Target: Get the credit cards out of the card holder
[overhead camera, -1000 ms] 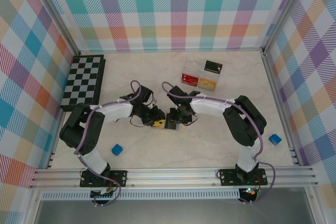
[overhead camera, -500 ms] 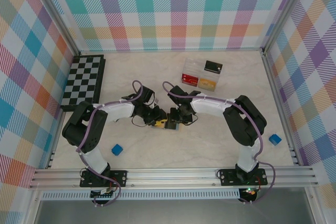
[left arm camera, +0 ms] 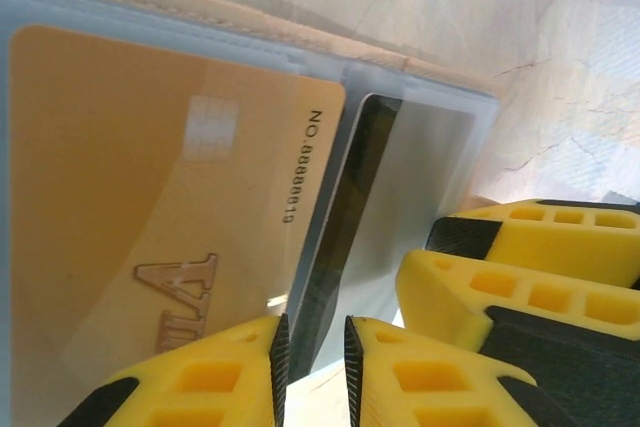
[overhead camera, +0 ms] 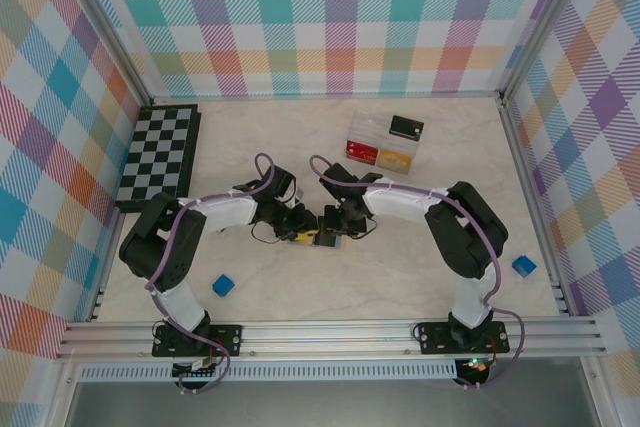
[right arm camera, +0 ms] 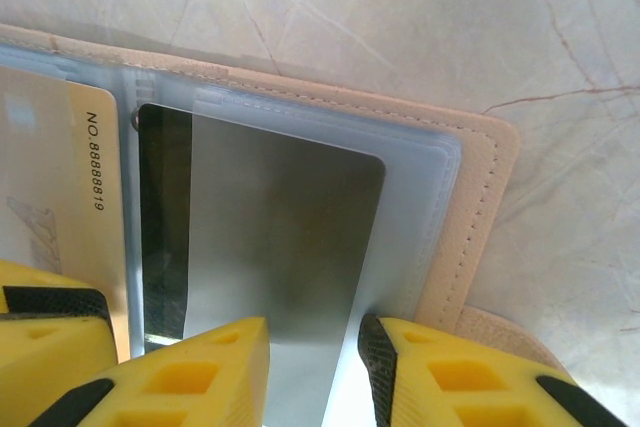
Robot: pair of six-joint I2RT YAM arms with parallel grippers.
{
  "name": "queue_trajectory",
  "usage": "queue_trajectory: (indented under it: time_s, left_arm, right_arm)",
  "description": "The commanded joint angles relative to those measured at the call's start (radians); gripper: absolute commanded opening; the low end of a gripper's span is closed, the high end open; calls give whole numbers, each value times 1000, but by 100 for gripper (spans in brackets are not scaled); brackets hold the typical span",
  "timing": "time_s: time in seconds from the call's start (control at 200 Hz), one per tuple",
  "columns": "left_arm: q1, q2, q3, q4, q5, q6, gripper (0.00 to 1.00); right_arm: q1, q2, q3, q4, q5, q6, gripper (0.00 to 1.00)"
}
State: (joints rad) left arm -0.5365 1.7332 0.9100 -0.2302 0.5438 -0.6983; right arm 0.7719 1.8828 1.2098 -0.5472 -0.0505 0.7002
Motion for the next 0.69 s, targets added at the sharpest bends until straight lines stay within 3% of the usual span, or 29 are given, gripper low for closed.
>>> queue_trajectory:
  time_s: [0.0, 0.215, 0.69]
  left_arm:
    - [-14, 20, -2, -39, -24, 30, 24]
    - [-29, 36, 31, -121, -65, 49, 22]
    - [-33, 65, 37, -19, 44, 62, 21]
  right_arm:
    - [-6, 47, -30, -28, 5, 15, 34]
    - [-8, 47, -32, -30, 8, 16, 32]
    - [-10, 52, -35, -19, -6, 17, 28]
